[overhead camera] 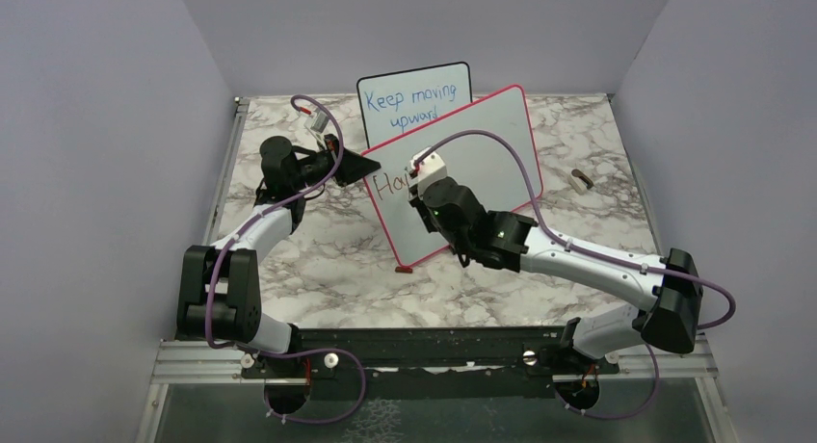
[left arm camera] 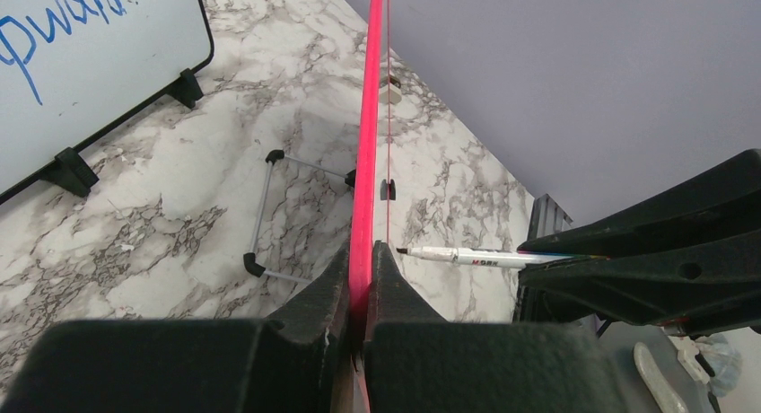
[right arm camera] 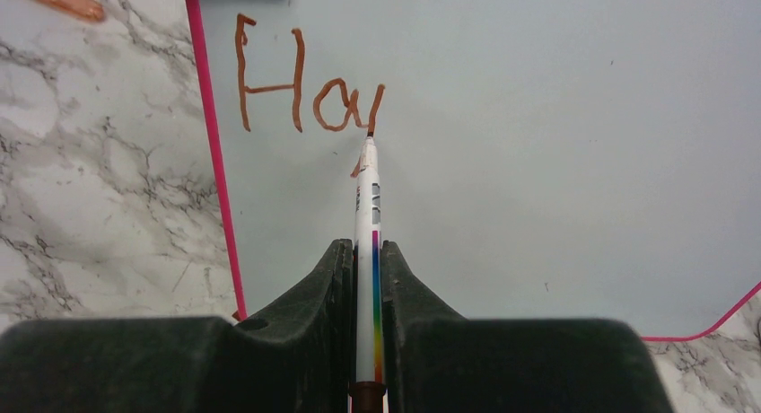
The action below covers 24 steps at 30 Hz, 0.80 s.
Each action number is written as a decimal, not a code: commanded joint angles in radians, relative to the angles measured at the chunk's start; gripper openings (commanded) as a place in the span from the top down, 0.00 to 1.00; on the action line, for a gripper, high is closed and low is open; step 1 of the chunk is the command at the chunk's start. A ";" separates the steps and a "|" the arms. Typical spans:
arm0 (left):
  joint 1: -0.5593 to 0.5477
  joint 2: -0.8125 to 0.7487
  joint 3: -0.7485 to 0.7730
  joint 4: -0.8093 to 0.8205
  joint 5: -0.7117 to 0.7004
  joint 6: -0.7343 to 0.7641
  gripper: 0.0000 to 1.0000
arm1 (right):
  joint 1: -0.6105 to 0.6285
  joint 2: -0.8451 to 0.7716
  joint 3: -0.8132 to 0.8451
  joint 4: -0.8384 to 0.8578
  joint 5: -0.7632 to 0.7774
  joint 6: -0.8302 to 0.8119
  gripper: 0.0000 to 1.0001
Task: Write a sentence on the whiteboard
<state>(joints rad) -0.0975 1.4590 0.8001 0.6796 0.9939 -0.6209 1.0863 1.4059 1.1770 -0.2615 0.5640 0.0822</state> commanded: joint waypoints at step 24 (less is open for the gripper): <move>-0.009 0.017 0.000 -0.035 0.014 0.052 1.00 | -0.026 0.054 0.025 0.165 0.051 -0.056 0.99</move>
<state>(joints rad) -0.0975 1.4590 0.8001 0.6792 0.9943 -0.6209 1.0710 1.4406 1.1770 -0.1280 0.6079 0.0326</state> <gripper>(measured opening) 0.035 0.173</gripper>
